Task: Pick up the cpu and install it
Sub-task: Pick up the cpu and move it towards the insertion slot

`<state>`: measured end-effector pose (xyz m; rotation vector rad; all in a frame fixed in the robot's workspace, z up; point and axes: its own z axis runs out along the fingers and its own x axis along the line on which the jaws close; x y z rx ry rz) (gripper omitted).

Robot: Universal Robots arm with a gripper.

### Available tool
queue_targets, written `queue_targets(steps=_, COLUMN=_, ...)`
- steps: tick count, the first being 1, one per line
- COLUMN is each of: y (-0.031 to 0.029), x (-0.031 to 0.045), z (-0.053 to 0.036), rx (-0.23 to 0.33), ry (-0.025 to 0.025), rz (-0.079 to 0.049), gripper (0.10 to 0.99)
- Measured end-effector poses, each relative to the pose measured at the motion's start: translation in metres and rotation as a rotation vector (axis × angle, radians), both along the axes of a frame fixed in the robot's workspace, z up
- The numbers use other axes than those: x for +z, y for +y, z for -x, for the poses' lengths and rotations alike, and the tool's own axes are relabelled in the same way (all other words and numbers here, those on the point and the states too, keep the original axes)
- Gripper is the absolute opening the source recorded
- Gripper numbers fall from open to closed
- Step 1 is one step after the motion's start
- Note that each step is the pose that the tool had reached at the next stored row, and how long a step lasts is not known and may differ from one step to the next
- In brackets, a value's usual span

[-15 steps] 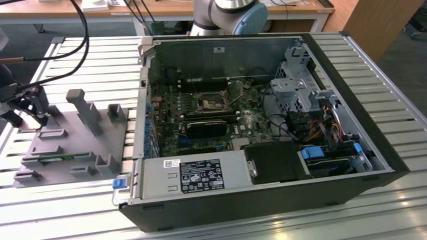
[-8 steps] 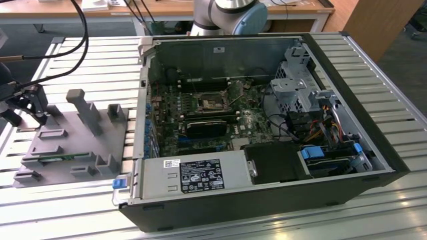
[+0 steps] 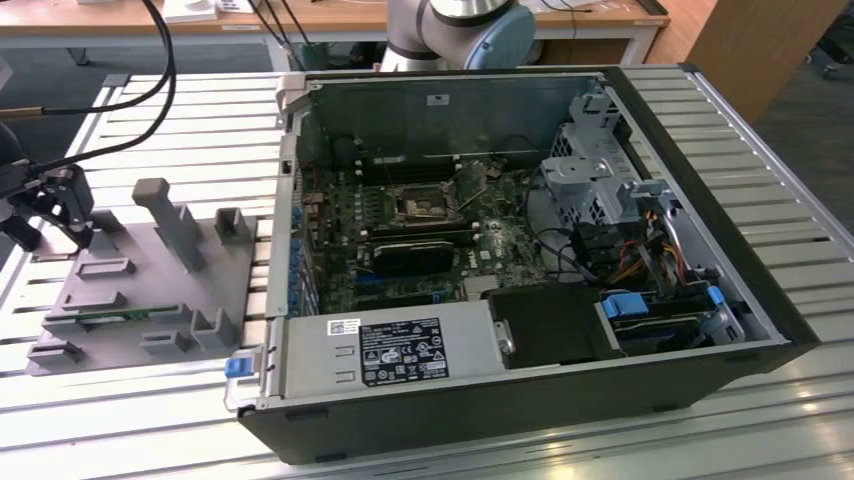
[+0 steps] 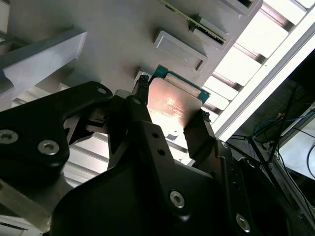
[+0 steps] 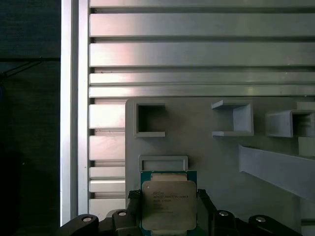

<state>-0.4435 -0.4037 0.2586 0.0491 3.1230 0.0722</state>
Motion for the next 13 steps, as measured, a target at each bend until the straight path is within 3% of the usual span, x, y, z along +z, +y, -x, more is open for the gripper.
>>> queue_targets(steps=13, y=0.0001, x=0.0044, z=0.0, rx=0.0, ry=0.0, rz=0.0, gripper=0.541)
